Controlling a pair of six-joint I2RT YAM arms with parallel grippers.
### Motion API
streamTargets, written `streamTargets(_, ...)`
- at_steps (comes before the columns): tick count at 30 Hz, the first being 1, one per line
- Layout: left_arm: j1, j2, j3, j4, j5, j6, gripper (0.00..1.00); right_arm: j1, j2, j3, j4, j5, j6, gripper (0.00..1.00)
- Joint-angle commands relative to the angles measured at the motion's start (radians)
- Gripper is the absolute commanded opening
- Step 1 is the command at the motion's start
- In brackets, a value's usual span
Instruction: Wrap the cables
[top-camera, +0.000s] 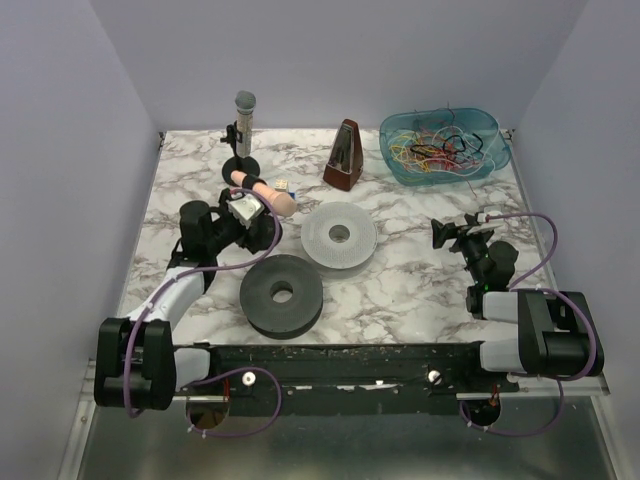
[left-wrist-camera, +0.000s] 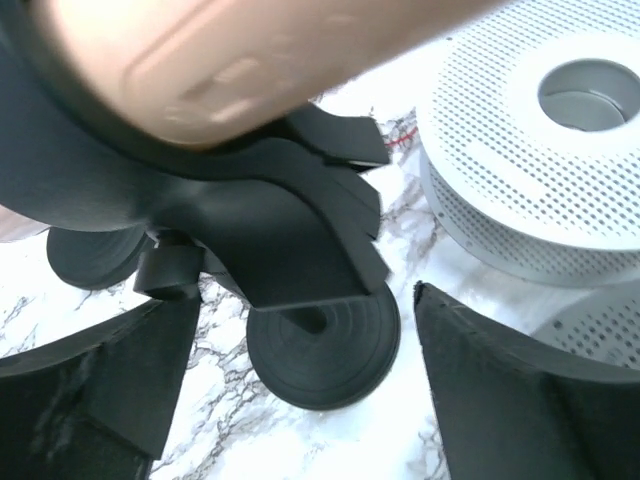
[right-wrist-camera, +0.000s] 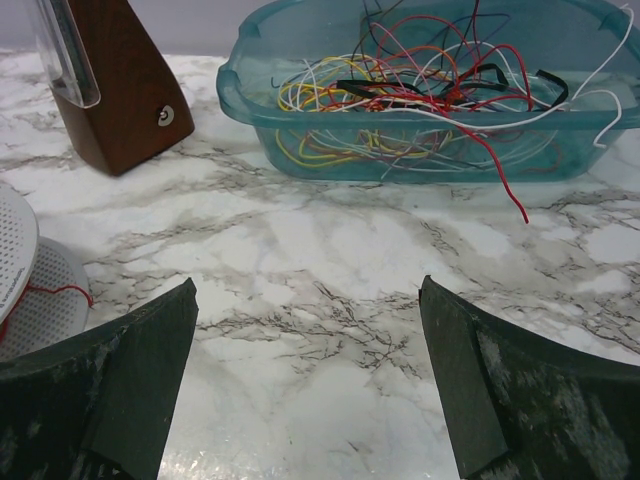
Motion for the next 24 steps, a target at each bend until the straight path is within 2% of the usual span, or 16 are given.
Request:
streamTargets(1,-0.002,-0.069,0.059,-0.218,0.073,0.065,0.99,0.0,0.004,0.008,0.028,-0.011,-0.015,1.0)
streamTargets(4,-0.001,-0.084,0.113,-0.344,0.027,0.089,0.99,0.001,0.004,0.008,0.028,-0.014,-0.015,1.0)
streamTargets(6,0.001,-0.089,0.18,-0.494,-0.005,0.164,0.98,0.001,0.004,0.008,0.028,-0.013,-0.015,1.0)
streamTargets(12,0.001,-0.108,0.395,-1.103,-0.022,0.612,0.97,0.0,0.005,0.008,0.028,-0.014,-0.015,1.0)
streamTargets(14,0.002,-0.114,0.463,-1.249,-0.025,0.721,0.96,0.001,0.005,0.008,0.026,-0.013,-0.015,1.0)
streamTargets(17,0.004,-0.114,0.568,-1.378,-0.016,0.81,0.95,0.0,0.005,0.008,0.026,-0.013,-0.015,1.0)
streamTargets(20,0.002,-0.106,0.667,-1.432,0.021,0.832,0.95,0.0,0.005,0.008,0.028,-0.011,-0.015,1.0)
streamTargets(24,0.002,-0.085,0.78,-1.537,0.195,0.941,0.97,0.001,0.005,0.008,0.028,-0.011,-0.015,1.0)
